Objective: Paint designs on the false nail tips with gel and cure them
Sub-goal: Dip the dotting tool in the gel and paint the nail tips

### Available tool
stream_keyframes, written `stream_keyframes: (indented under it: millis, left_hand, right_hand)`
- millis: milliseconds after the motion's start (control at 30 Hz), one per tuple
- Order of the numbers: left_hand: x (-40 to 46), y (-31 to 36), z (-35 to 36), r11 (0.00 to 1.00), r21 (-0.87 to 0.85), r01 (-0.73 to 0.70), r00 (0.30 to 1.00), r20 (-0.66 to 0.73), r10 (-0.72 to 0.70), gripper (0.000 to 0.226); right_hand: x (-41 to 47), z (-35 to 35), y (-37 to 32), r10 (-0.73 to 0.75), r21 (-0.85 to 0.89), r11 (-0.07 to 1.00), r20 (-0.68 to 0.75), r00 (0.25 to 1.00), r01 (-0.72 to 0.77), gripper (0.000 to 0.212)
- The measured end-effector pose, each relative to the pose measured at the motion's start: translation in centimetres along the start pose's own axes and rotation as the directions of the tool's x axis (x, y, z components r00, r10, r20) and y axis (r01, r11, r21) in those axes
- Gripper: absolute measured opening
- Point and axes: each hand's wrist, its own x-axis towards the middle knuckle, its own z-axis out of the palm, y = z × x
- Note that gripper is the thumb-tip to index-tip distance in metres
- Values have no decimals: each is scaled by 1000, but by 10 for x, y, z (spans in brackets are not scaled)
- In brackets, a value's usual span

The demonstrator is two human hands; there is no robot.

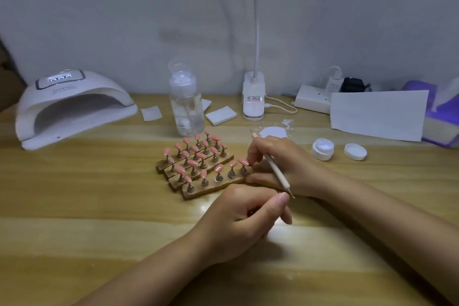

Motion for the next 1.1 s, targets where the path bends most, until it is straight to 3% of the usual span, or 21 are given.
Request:
stream_keyframes:
  millis: [233,433,567,667,800,967,1100]
  left_hand:
    - [-2,5,3,984,125,-128,987,-78,138,23]
    - [2,9,-7,960,261,-102,977,-158,147,12]
    - [25,7,-11,938,329,110,980,-192,-47,41]
    - [39,1,-1,893,413,179,983,-117,-143,55]
    - [51,-9,16,882,384,272,962,-108,-250,36]
    - [61,-19,24,903,330,275,958,-179,-226,20]
    - [60,-25,25,929,259,265,953,-219,-210,18]
  right_hand:
    - [-62,-32,10,31,-90,995,-81,996,-38,24]
    - [-107,-51,21,136,-141,977,-182,974,-163,29]
    - [-122,-58,29,221,-150,954,-241,945,-261,28]
    - [-124,-58,33,258,-140,943,-262,930,-302,27]
    - [-123,-56,35,300,-164,920,-285,910,-355,25]
    - [-123,-55,39,319,-208,897,-304,897,-390,25]
    - [-118,-62,36,279,-171,913,-399,874,-370,38]
